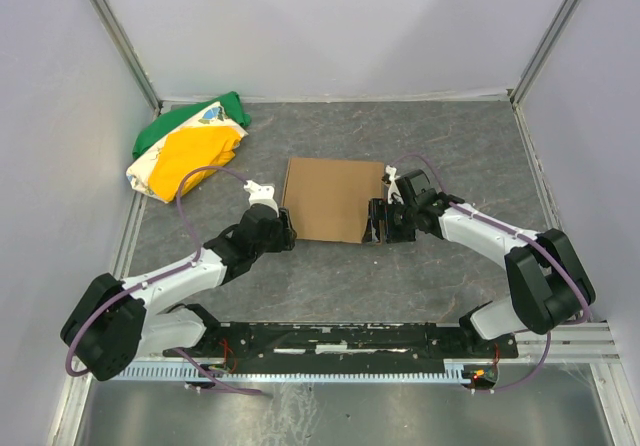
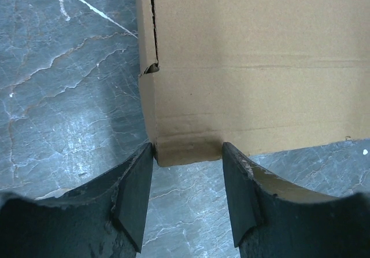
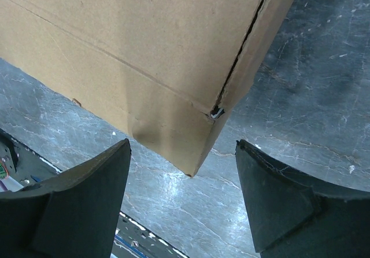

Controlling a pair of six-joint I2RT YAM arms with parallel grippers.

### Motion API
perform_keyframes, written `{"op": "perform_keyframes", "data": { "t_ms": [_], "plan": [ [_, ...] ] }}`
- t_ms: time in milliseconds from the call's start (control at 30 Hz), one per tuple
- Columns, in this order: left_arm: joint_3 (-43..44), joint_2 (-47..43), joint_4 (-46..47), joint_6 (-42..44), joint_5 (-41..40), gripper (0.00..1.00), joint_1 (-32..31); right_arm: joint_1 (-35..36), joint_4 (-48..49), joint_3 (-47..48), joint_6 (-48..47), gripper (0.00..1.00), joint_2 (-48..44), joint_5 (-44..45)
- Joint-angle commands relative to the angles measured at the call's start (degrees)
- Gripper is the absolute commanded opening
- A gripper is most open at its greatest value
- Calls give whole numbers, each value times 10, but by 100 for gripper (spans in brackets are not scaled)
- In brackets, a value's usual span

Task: Fold the paper box

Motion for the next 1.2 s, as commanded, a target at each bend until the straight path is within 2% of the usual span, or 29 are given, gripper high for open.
{"op": "perform_keyframes", "data": {
  "t_ms": [0,533,833,1167],
  "plan": [
    [10,-11,14,-24,14,58,-2,5,12,23,-5,81,-5,2],
    [20,-55,-13,-43,21,57,-2,7,4,26,-9,81,-6,8],
    [6,-28,-11,-30,-3,57,-1,7,5,24,-10,81,-5,11],
    [-16,13,86,-24,6,58,1,7,7,25,-11,81,-5,8]
  ]
}}
